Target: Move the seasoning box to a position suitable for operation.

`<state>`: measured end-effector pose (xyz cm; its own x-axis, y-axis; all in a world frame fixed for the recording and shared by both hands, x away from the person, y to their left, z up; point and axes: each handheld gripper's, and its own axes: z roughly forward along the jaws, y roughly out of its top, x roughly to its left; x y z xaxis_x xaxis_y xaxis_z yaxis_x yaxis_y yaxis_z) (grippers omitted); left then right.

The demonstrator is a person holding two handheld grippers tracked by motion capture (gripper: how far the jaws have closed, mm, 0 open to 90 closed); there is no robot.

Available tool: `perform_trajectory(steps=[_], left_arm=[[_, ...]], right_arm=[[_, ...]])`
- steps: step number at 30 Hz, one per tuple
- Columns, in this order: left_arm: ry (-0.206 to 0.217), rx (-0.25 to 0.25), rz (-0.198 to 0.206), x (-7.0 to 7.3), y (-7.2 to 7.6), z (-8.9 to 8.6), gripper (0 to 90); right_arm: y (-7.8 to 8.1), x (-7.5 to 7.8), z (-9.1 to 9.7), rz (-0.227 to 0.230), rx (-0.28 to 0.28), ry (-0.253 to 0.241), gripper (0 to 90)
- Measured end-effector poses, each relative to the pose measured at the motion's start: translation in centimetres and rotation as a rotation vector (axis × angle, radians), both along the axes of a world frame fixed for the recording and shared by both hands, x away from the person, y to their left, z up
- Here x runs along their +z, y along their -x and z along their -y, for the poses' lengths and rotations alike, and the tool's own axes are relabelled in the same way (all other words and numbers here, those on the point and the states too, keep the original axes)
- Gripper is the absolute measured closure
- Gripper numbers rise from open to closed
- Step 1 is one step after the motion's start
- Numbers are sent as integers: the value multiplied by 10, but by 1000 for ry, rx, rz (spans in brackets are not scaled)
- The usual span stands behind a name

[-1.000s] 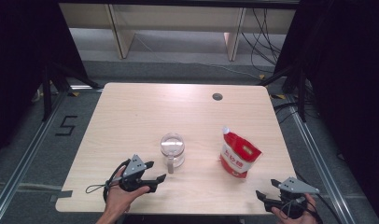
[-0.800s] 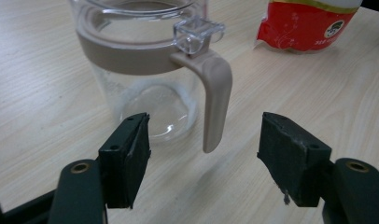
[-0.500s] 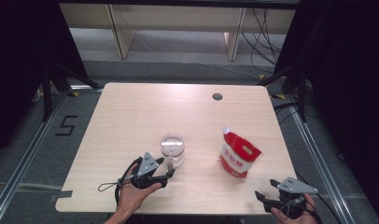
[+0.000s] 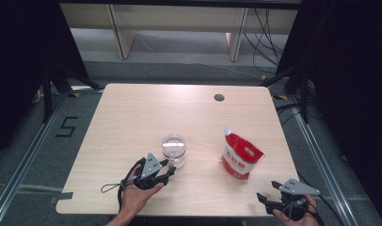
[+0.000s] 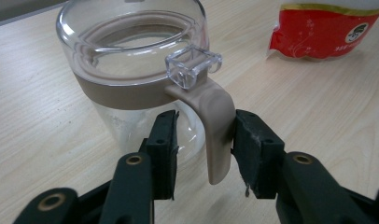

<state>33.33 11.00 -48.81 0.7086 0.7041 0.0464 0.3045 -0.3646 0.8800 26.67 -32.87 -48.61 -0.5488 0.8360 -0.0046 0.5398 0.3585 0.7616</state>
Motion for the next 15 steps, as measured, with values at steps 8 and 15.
perform_trajectory(steps=[8, 15], left_arm=[[-22, 25, 3, -1, 1, -16, 667], [-14, 65, 16, 1, -6, -28, 690]], right_arm=[[0, 0, 1, 0, -2, 5, 271], [0, 0, 1, 5, -2, 8, 271]])
